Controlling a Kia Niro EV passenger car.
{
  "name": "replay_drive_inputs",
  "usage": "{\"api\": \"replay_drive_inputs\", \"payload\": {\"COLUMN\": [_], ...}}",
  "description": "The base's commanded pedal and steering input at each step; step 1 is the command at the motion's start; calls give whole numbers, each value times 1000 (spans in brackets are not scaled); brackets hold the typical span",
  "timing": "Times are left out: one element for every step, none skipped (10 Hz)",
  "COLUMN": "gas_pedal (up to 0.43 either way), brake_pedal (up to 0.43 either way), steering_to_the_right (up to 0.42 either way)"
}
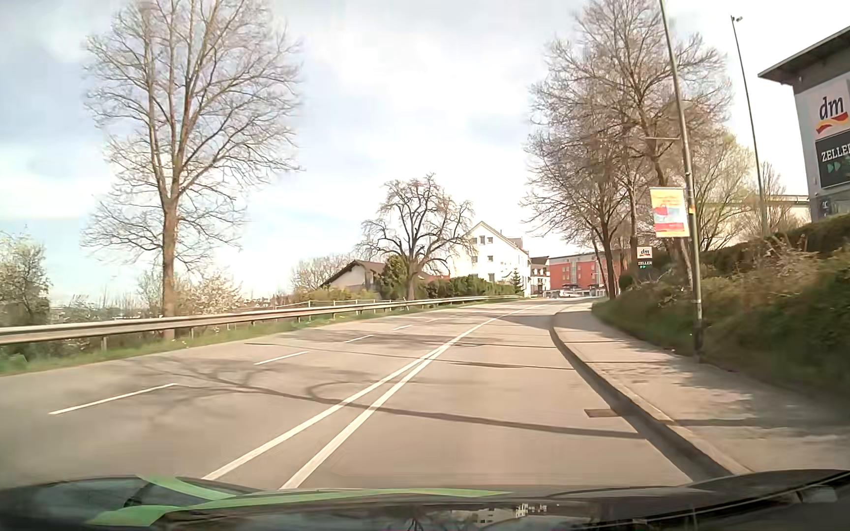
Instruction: Follow the waypoints while adhering to traffic rules and regulations
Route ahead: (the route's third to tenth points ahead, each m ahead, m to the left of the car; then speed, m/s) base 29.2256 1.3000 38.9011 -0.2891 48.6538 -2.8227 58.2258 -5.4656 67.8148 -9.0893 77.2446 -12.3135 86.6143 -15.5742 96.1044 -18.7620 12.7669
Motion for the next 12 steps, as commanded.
{"api": "replay_drive_inputs", "payload": {"gas_pedal": [169, 169, 177, 177, 177, 177, 177, 150, 138, 138, 138, 138], "brake_pedal": [0, 0, 0, 0, 0, 0, 0, 0, 0, 0, 0, 0], "steering_to_the_right": [31, 30, 30, 29, 30, 29, 29, 28, 27, 26, 26, 25]}}
